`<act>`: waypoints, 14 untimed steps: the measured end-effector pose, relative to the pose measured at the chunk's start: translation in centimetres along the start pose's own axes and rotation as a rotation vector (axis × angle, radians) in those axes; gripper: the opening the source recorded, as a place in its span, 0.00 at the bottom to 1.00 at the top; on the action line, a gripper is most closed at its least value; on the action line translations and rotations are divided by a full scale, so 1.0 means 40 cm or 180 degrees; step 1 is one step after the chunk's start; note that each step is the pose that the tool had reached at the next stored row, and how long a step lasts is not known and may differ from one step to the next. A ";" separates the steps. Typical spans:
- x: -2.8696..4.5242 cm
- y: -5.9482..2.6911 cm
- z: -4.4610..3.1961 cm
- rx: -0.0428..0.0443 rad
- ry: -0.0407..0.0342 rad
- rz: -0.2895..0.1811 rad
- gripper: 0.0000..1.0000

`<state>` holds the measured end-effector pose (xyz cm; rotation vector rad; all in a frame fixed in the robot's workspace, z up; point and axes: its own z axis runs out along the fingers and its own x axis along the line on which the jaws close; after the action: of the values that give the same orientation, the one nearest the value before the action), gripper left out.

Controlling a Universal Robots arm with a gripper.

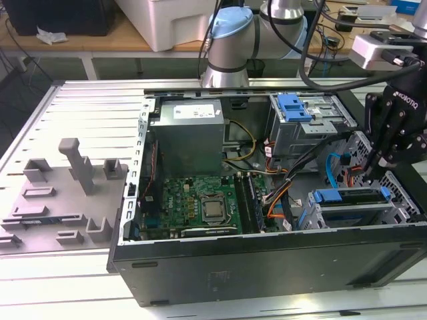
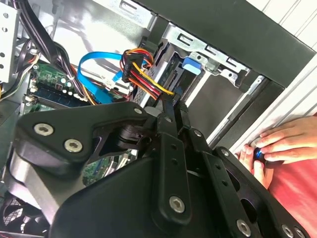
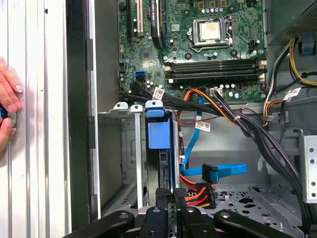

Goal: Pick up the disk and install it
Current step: 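Insert the first disk wire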

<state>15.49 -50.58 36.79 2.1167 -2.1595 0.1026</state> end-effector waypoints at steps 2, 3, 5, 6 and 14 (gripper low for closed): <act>0.002 0.000 0.001 0.0000 -0.0003 0.0000 0.17; 0.003 0.000 0.002 0.0000 -0.0006 -0.0001 0.17; 0.005 0.000 0.004 0.0000 -0.0014 -0.0001 0.17; 0.006 0.000 0.004 0.0000 -0.0017 -0.0001 0.17; 0.010 0.000 0.010 -0.0001 -0.0029 -0.0001 0.17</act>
<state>15.49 -51.02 36.46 2.1216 -2.1641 0.0928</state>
